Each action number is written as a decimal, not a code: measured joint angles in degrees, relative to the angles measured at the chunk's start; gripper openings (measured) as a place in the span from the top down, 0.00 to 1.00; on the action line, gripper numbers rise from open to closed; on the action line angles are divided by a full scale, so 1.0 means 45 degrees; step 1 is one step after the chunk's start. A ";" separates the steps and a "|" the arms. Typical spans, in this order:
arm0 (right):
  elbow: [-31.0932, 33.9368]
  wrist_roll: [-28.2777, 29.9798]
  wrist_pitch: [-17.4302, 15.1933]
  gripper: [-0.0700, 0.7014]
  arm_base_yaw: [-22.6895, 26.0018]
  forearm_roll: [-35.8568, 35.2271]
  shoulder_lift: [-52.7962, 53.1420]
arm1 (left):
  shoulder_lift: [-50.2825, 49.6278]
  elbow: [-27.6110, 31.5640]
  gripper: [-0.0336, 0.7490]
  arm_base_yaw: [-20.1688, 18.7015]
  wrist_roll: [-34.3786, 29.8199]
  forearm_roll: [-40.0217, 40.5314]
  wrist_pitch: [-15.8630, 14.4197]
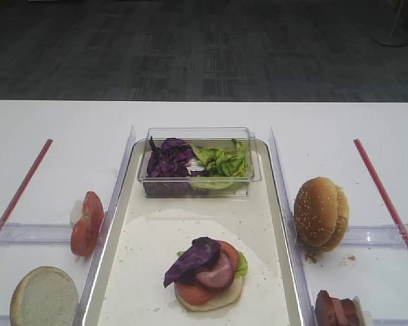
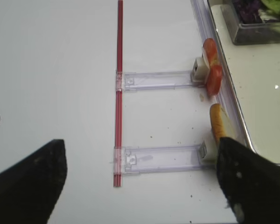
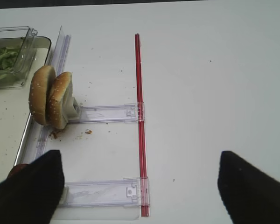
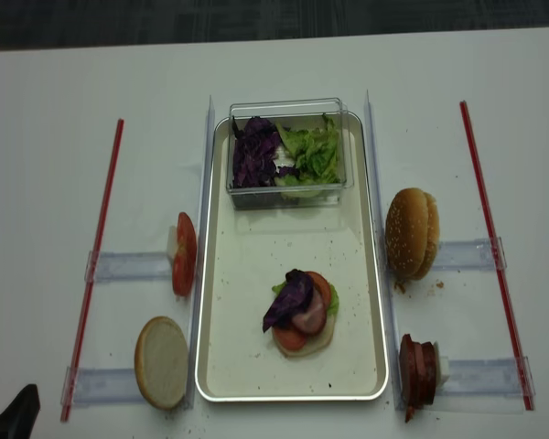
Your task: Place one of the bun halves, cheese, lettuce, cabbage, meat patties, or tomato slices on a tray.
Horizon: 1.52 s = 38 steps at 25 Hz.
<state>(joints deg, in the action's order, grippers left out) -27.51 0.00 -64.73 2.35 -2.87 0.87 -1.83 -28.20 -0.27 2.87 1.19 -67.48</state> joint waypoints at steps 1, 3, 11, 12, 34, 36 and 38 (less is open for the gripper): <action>0.0000 0.0000 0.0000 0.03 0.0000 0.0000 0.0000 | 0.0265 0.0000 0.19 0.0000 0.0000 0.0000 -0.0044; 0.0000 0.0000 0.0000 0.03 0.0000 0.0000 0.0000 | 0.0540 0.0000 0.19 0.0000 0.0000 0.0000 -0.0050; 0.0000 0.0000 0.0000 0.03 0.0000 0.0020 0.0000 | 0.0595 0.0019 0.19 0.0000 -0.0048 -0.0032 -0.0079; 0.0000 0.0000 0.0000 0.03 0.0000 0.0020 0.0000 | 0.0595 0.0019 0.19 0.0000 -0.0048 -0.0038 -0.0079; 0.0000 0.0000 0.0000 0.03 0.0000 0.0020 0.0000 | 0.0595 0.0019 0.19 0.0000 -0.0048 -0.0038 -0.0079; 0.0000 0.0000 0.0000 0.03 0.0000 0.0020 0.0000 | 0.0595 0.0019 0.19 0.0000 -0.0048 -0.0038 -0.0079; 0.0000 0.0000 0.0000 0.03 0.0000 0.0020 0.0000 | 0.0595 0.0019 0.19 0.0000 -0.0048 -0.0038 -0.0079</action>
<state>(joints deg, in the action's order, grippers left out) -27.51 0.00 -64.73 2.35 -2.78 0.87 0.85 -28.11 -0.27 2.65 1.01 -67.84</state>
